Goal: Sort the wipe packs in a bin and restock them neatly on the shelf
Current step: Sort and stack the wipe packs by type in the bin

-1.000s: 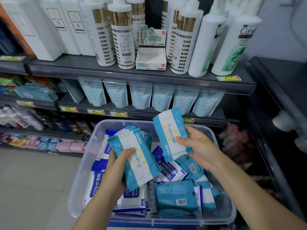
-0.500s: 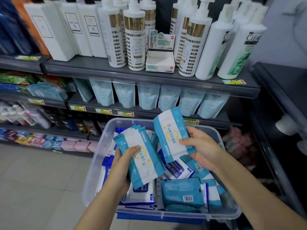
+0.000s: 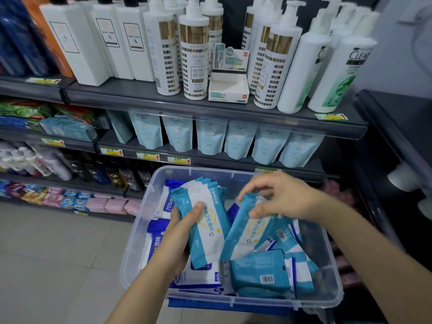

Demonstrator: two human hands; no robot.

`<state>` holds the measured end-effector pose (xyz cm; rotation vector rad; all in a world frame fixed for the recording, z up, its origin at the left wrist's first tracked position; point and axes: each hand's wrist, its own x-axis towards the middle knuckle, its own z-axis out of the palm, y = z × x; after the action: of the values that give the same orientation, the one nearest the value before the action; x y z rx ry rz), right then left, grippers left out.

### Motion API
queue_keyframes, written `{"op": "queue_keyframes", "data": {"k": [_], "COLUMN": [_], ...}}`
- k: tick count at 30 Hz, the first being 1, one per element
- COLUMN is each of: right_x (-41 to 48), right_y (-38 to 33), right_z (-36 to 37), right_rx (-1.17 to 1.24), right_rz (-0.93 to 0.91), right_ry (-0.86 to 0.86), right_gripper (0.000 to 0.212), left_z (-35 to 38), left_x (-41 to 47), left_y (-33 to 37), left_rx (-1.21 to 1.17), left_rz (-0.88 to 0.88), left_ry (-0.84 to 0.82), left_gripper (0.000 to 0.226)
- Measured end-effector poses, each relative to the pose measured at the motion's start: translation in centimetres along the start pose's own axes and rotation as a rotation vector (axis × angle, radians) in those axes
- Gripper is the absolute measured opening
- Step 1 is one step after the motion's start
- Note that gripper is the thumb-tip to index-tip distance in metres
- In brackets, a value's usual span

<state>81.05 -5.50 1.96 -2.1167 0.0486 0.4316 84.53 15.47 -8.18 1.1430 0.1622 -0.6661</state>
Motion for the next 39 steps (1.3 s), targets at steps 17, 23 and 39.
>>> {"op": "queue_keyframes", "data": {"k": [17,23,39], "right_x": [4.9,5.0,4.4], "right_y": [3.8,12.5,13.7], "right_z": [3.0,4.5,1.2], "right_rx": [-0.037,-0.220,-0.358], "right_rz": [-0.113,0.385,0.354], "right_ry": [0.564,0.220,0.354], "right_gripper": [0.027,0.051,0.026], "left_z": [-0.4,-2.6,-2.1], "left_x": [0.7,1.4,1.7], "left_y": [0.5,1.0,0.8], "left_rx": [0.101,0.068,0.095], "left_rz": [0.037,0.041,0.052], "left_ry": [0.065,0.196,0.207], "left_gripper": [0.079,0.074,0.072]}}
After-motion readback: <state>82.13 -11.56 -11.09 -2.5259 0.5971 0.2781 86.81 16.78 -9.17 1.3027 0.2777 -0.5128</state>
